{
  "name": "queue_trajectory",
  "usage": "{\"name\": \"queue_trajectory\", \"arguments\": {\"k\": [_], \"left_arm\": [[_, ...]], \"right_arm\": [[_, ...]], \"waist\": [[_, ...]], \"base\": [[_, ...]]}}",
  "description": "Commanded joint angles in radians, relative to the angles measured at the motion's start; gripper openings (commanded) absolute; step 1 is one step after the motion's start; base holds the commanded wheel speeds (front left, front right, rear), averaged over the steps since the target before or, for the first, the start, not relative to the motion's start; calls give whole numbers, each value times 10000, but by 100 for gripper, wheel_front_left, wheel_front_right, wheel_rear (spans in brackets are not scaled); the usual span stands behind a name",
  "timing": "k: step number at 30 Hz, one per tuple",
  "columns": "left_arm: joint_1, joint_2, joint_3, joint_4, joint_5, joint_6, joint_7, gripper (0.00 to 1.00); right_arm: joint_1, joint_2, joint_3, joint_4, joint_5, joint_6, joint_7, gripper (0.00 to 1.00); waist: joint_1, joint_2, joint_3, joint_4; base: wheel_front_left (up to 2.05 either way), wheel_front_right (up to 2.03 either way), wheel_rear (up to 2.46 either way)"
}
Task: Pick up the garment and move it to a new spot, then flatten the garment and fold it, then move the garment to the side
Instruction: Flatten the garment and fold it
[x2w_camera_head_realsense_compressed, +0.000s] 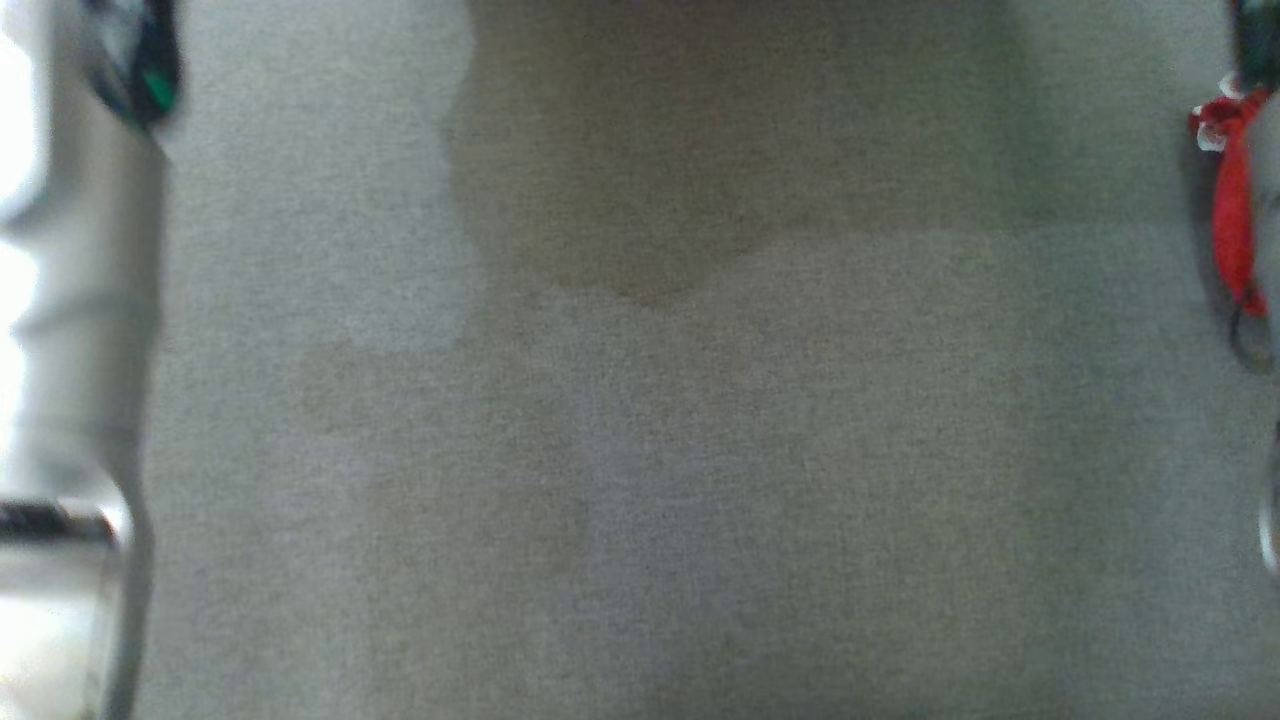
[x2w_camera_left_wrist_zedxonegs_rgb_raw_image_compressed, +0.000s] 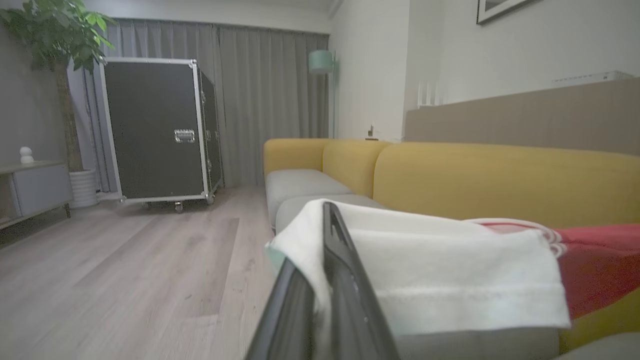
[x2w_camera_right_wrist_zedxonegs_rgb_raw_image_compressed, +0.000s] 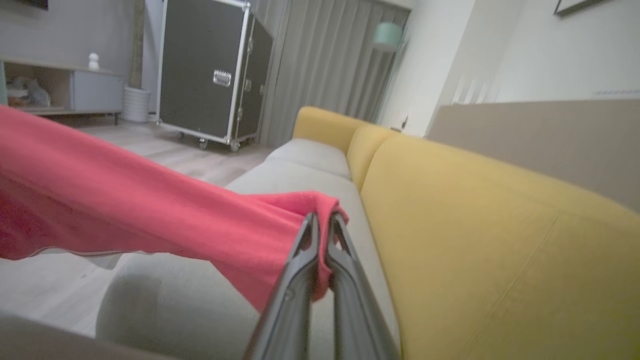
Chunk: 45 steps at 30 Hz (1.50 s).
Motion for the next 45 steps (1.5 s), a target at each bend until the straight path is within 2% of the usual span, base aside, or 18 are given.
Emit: {"name": "queue_trajectory", "arguments": {"k": [1,5,9,12,16,22,27,31,39,45], "left_arm": [[214,435,-4,-223,-163,26,-136,0],[1882,575,-878,-349,-659,21,-329,0],[3554,826,-1579,-691,-1173,20,-343,0],[4662,1031,-2056,-1058,-1714,19,128,0],[5785,1534,-2556,-1882,-2299,19,704,0],[7152,2378,-2981,-3143,-2857,18,1402,0],[8047,2870,-3116,-4121,-3134,49,1999,0],[8743,3234,-3129,-5005,-3415,246,2494,0],[9957,3937,-3189,-6526,-3884,658,3382,0],[10319,4220,-3198,-7181,-4107,881,3837,0]], "right_arm": [[251,-68,153,-45,123,35,-112,0],[1251,-239,784,762,442,35,-162,0],[2210,-265,2098,1794,1030,35,357,0],[2699,-488,2939,2267,1528,35,894,0],[3289,-633,3959,2303,2506,35,1385,0],[4208,-1157,5884,1265,4267,35,2345,0],[4833,-2282,7404,-170,5742,35,3206,0],[5254,-3111,8296,-1208,6666,35,3808,0],[6000,-4359,9381,-2967,8364,35,5054,0],[6143,-4825,9544,-3647,8966,35,5440,0]], "waist": [[0,0,-128,59],[0,0,-481,118],[0,0,-914,186],[0,0,-1284,200],[0,0,-1763,181],[0,0,-2466,45],[0,0,-2937,-17],[0,0,-3254,-58],[0,0,-3717,-135],[0,0,-3782,-149]], "base": [[0,0,0],[0,0,0],[0,0,0],[0,0,0],[0,0,0],[0,0,0],[0,0,0],[0,0,0],[0,0,0],[0,0,0]]}}
